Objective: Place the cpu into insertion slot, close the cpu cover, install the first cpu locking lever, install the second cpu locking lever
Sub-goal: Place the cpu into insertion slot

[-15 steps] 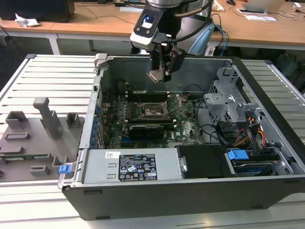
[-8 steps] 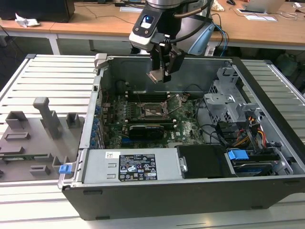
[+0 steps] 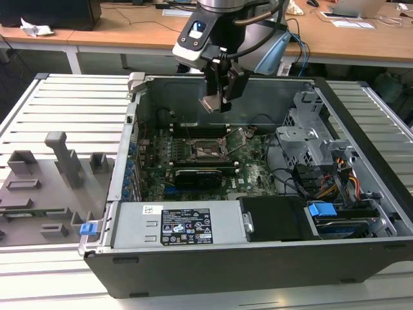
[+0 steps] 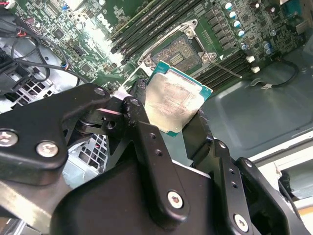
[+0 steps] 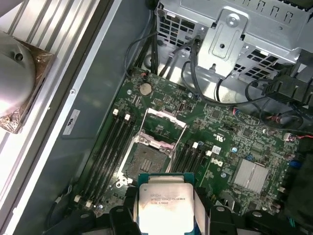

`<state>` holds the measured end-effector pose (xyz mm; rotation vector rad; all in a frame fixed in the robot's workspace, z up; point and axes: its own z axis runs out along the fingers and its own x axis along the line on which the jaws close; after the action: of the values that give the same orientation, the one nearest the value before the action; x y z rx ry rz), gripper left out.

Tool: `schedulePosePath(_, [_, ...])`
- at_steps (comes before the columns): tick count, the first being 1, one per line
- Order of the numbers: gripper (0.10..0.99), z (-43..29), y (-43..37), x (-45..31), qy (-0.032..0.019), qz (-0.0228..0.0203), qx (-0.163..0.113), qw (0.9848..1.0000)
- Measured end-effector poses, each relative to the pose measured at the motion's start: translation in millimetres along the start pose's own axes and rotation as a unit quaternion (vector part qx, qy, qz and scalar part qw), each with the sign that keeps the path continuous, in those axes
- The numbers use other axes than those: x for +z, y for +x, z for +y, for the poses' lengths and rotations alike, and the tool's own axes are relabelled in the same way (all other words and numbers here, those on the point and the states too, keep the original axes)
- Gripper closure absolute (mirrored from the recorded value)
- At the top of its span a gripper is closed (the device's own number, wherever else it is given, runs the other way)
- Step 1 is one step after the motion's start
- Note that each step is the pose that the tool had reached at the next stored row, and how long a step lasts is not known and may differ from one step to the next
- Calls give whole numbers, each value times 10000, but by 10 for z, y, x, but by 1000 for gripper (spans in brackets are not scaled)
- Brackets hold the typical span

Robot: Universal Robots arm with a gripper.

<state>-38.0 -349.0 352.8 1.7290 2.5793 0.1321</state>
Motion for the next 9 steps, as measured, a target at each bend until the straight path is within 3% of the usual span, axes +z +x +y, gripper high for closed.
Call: schedulePosePath(9, [545, -1, 0, 13, -5, -25, 273, 9996])
